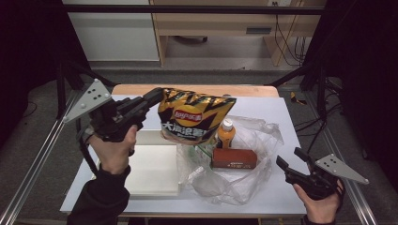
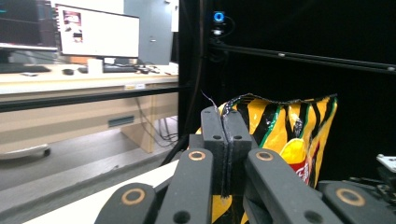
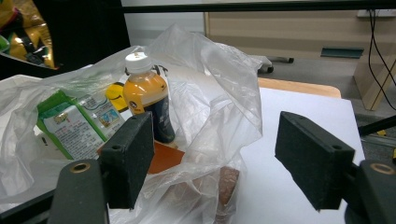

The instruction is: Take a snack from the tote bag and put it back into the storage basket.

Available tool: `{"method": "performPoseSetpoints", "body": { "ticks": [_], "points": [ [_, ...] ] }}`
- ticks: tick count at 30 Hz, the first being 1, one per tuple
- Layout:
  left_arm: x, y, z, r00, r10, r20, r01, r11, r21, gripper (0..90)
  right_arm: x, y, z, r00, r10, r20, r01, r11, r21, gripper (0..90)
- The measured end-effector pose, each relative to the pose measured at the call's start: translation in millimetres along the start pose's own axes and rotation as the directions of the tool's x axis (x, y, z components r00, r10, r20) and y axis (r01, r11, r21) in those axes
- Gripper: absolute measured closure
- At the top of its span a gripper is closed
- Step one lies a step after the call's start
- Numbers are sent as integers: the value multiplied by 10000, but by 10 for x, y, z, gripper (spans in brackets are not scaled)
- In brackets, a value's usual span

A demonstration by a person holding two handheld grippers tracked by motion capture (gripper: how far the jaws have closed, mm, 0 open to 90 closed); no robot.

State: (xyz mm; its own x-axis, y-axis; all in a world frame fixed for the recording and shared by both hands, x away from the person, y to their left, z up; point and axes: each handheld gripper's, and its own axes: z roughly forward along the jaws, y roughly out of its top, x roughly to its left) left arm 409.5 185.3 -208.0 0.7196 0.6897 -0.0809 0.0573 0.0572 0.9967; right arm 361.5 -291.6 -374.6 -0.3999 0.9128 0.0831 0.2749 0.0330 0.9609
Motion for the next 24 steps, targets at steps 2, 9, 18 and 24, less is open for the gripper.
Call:
{"method": "performPoseSetpoints", "body": {
  "ticks": [2, 9, 18, 24],
  "points": [
    [71, -9, -75, 9997, -75, -222, 74, 10000, -32, 895, -4, -4, 1, 10000, -20, 12, 20, 10000, 34, 287],
    [287, -106, -267, 9962, -268, -833, 270, 9996, 10, 895, -1, -17, 24, 10000, -13, 2, 13, 9999, 102, 286],
    [430, -327, -450, 9886, -279, -1482, 318, 9992, 241, 896, -13, -20, 19, 10000, -25, 53, 24, 9999, 111, 286],
    [551, -449, -566, 9823, -488, -1810, 545, 9982, 267, 896, -13, -24, 25, 10000, -11, 50, 10, 9999, 123, 285]
  ]
}}
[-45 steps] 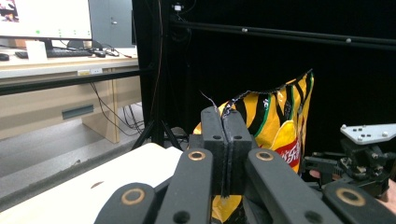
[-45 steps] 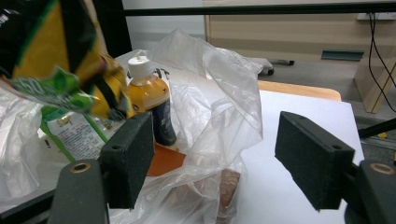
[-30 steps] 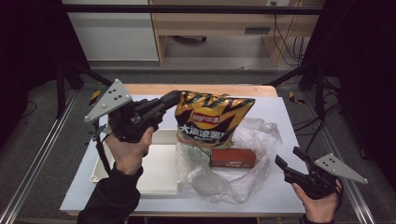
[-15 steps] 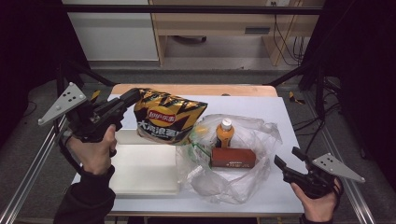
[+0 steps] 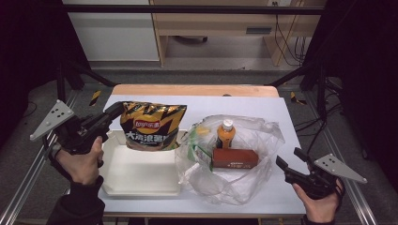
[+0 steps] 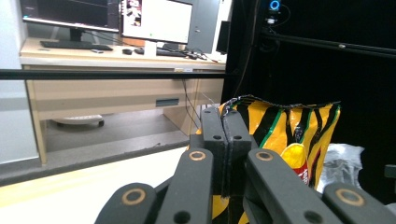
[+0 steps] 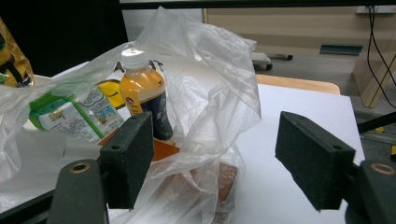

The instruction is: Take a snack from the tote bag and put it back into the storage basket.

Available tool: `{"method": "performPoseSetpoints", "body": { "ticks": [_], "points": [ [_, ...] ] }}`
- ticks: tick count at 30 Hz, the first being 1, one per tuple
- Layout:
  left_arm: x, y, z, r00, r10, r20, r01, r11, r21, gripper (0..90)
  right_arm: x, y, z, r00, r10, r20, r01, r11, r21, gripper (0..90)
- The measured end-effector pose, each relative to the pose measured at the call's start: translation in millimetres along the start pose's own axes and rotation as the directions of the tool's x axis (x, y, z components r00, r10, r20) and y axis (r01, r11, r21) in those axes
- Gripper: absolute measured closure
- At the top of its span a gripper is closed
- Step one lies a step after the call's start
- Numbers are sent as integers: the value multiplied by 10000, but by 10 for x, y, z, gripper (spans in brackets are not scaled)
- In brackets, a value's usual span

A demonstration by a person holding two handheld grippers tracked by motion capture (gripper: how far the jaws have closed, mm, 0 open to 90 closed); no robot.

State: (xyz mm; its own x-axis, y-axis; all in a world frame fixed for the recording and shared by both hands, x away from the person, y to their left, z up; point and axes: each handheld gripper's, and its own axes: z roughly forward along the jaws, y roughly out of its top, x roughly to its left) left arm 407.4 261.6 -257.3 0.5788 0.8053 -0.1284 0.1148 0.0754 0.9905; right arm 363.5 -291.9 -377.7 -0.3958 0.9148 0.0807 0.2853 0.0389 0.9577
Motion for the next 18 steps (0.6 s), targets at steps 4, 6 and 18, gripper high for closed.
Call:
{"method": "performPoseSetpoints", "body": {
  "ticks": [4, 6, 18],
  "points": [
    [77, 10, -74, 9997, -201, -101, 199, 9996, -181, 896, 2, -5, 13, 10000, 1, -11, -1, 10000, 42, 285],
    [93, 16, -106, 9996, -227, -195, 222, 9994, -273, 896, 4, -9, 18, 10000, 1, -15, -1, 10000, 63, 285],
    [350, -308, -119, 9939, -653, -893, 681, 9973, 285, 896, 10, -14, 28, 10000, -30, -54, 31, 9999, 108, 284]
  ]
}}
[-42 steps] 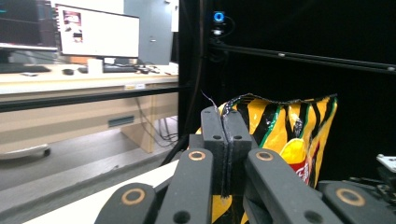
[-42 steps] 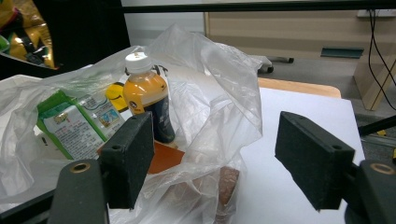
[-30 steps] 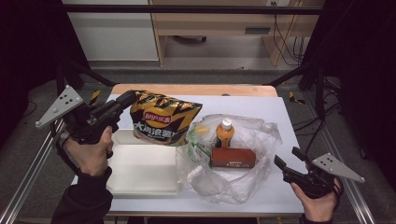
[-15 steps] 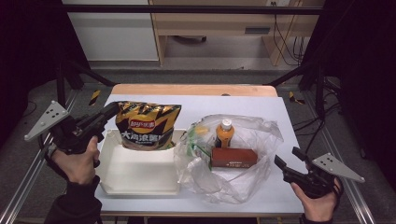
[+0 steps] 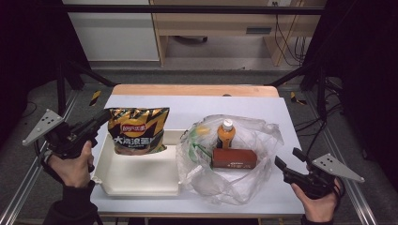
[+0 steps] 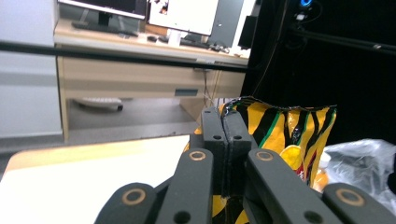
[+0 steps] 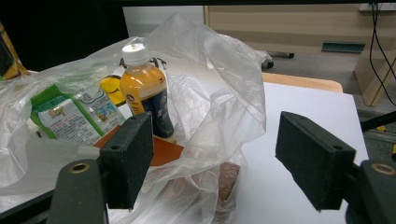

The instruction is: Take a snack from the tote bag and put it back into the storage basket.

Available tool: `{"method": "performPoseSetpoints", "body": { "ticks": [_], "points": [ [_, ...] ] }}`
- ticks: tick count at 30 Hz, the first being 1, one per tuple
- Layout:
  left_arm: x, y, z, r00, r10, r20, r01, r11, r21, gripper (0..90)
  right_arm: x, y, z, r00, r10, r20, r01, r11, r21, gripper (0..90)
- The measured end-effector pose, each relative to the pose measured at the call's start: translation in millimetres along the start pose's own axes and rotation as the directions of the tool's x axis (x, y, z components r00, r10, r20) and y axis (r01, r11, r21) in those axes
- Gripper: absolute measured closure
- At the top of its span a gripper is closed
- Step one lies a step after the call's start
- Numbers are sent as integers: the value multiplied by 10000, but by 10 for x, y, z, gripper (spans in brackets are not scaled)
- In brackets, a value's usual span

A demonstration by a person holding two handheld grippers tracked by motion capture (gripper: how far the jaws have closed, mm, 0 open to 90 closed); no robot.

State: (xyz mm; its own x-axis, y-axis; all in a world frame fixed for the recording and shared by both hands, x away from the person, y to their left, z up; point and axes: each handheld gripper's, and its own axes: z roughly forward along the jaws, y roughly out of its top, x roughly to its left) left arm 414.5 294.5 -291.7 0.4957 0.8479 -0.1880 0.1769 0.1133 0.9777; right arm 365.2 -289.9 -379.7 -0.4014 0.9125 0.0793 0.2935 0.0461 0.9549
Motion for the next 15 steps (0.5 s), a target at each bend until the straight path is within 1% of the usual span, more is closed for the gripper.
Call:
{"method": "performPoseSetpoints", "body": {
  "ticks": [5, 8, 10, 12, 15],
  "points": [
    [180, -178, 56, 9991, -315, -266, 325, 9988, 371, 896, 2, 0, 5, 10000, -19, 11, 19, 10000, 15, 283],
    [287, -288, 91, 9975, -551, -437, 577, 9966, 591, 896, 4, 1, 3, 10000, -5, 33, 5, 10000, -2, 283],
    [350, -356, 114, 9966, -624, -541, 663, 9952, 724, 896, 4, 2, 3, 10000, 2, 27, -2, 10000, 5, 283],
    [409, -413, 140, 9949, -715, -706, 773, 9935, 831, 896, 8, -1, 7, 10000, 10, 7, -10, 10000, 12, 283],
    [514, -470, 164, 9920, -931, -857, 1003, 9914, 838, 896, 11, -4, 15, 10000, -14, -7, 14, 10000, 33, 282]
  ]
}}
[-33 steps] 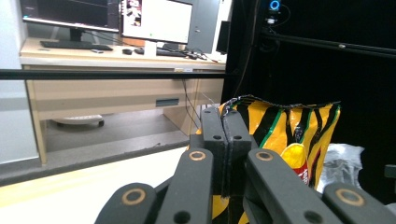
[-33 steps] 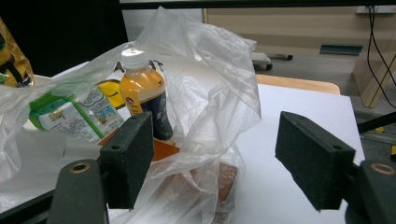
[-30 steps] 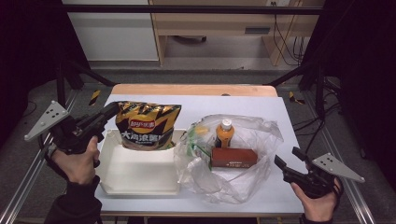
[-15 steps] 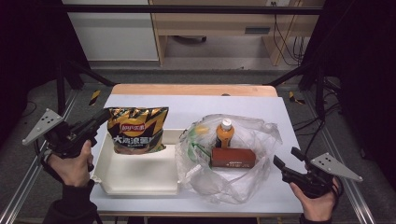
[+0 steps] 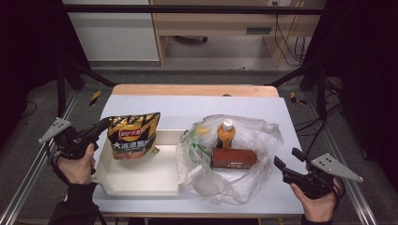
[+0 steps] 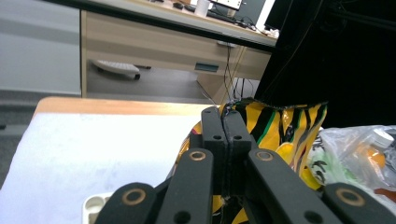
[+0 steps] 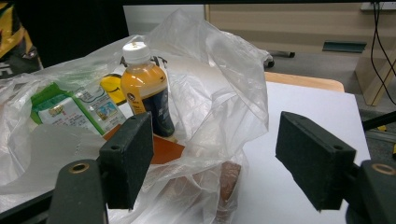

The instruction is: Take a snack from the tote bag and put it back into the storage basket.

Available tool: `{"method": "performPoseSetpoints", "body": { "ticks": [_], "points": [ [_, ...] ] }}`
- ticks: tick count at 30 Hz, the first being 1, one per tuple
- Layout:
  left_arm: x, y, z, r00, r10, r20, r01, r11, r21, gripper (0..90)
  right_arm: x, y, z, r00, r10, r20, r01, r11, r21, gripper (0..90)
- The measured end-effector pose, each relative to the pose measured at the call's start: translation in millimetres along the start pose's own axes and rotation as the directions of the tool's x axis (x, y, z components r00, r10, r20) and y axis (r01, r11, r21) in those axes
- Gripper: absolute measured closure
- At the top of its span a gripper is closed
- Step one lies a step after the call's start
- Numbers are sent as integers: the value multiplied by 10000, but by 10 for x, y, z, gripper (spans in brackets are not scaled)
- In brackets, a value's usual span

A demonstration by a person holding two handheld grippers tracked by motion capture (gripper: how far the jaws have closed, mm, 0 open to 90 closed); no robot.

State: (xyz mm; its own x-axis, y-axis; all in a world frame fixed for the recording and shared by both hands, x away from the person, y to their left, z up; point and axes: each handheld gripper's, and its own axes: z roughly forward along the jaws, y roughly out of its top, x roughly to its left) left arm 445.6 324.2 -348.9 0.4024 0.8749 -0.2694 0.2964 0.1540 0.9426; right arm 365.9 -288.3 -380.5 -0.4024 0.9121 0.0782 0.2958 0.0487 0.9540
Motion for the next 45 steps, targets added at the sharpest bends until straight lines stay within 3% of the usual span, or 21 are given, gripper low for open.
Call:
{"method": "performPoseSetpoints", "body": {
  "ticks": [5, 10, 13, 16, 23, 32, 38, 45],
  "points": [
    [128, -58, 68, 9986, -52, -531, 60, 9999, 156, 896, 2, -1, 7, 10000, -20, 7, 20, 10000, 1, 282],
    [238, -96, 113, 9948, 228, -993, -195, 9993, 334, 895, 15, -2, 18, 10000, -31, -48, 31, 10000, 32, 281],
    [295, -98, 109, 9941, 212, -1066, -180, 9994, 306, 894, 19, -6, 29, 10000, -41, -52, 42, 10000, 44, 281],
    [333, -84, 106, 9921, 453, -1168, -414, 9985, 355, 894, 22, -10, 38, 10000, -68, -56, 68, 10000, 67, 281],
    [422, 10, 161, 9917, 749, -1049, -675, 9951, 719, 892, 33, -17, 61, 9999, -91, -70, 92, 9999, 101, 281],
    [510, 69, 247, 9900, 780, -1178, -667, 9931, 965, 884, 35, -18, 63, 9999, -84, -104, 85, 9999, 95, 281],
    [530, 45, 237, 9887, 776, -1283, -671, 9942, 839, 832, 54, -27, 89, 9998, -101, -147, 103, 9998, 177, 280],
    [487, 55, 160, 9831, 927, -1581, -851, 9949, 540, 640, 75, -7, 86, 9997, -131, -201, 133, 9999, 110, 282]
  ]
}}
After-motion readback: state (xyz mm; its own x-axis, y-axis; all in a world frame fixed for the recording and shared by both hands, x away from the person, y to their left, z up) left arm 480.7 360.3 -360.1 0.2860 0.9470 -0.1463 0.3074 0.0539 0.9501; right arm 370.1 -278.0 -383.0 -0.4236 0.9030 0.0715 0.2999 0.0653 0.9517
